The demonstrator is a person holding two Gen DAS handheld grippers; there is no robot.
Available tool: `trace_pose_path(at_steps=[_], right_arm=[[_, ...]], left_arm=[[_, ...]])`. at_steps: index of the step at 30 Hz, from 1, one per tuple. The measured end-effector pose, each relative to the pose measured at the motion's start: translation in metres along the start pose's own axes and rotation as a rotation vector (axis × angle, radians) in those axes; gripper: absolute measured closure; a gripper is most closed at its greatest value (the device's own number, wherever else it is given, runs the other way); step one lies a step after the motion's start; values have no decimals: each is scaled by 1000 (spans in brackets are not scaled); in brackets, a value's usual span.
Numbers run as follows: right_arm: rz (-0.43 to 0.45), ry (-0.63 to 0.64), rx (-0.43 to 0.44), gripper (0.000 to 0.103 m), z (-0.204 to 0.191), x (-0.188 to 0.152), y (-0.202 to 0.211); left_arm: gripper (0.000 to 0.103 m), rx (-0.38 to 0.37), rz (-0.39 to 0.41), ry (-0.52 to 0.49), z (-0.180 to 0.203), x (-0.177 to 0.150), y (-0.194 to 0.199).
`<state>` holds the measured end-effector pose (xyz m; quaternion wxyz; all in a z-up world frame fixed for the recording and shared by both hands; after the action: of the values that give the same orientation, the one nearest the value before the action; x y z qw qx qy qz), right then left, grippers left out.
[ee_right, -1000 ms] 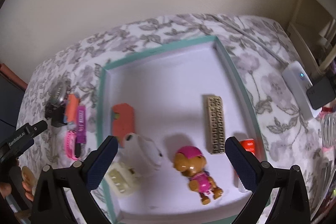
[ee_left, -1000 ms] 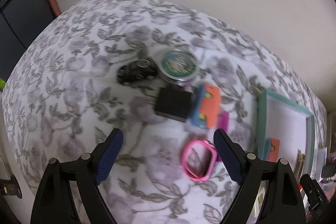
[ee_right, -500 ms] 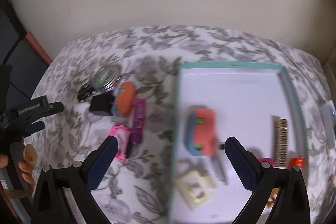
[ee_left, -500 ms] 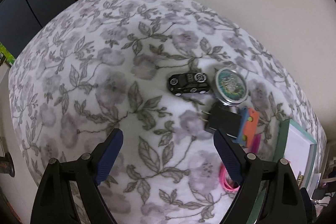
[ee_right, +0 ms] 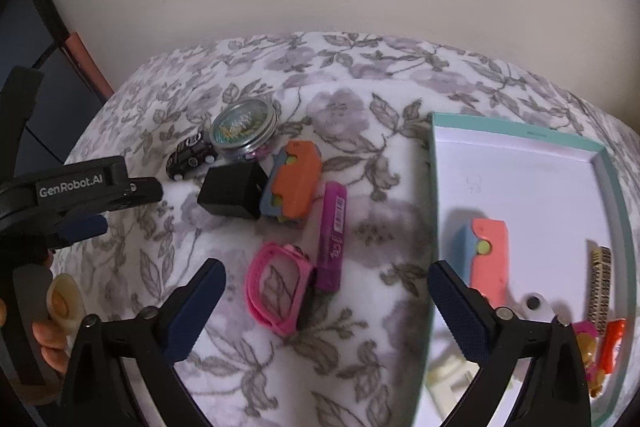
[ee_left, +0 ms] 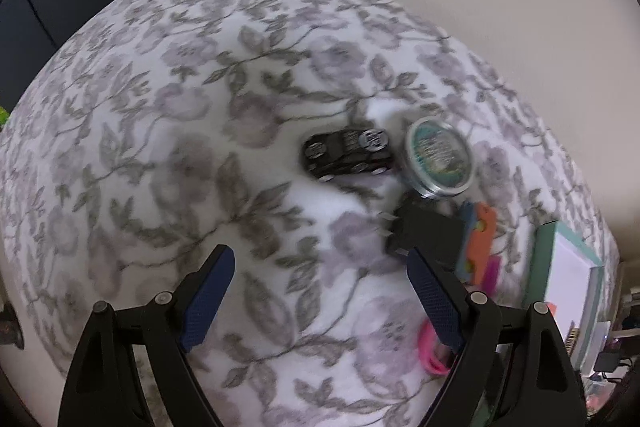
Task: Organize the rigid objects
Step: 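Grasp the black charger plug with the left tool while the right grasps the purple tube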
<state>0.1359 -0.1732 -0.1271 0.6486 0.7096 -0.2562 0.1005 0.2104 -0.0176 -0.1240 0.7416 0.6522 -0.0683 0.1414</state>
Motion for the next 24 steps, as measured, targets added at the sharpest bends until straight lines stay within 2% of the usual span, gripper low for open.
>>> trace_pose_path(at_steps=[9, 14, 20, 24], right_arm=[[22, -27, 3, 28, 5, 10, -18], [8, -28, -5, 44, 8, 10, -31], [-16, -20, -24, 52, 11, 8, -45], [-19, -12, -33, 54, 11, 7, -47]], left_arm=[[15, -87, 27, -54, 34, 10, -12], [15, -91, 23, -95, 51, 8, -30], [17, -82, 31, -148, 64, 4, -42], [19, -69, 22, -164, 67, 0, -51]])
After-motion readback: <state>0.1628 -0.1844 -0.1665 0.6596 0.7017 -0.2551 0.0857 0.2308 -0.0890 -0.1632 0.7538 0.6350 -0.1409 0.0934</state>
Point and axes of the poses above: each gripper's, at about its wrist camera, not at the fingertips, and y roughly against the way its jaws point, z to its right, x to its top, the point moved 7 cm from there along -y, roughly the way its jaws point, and after that the axes turned 2 degrees about y, right-handed, at the moved point
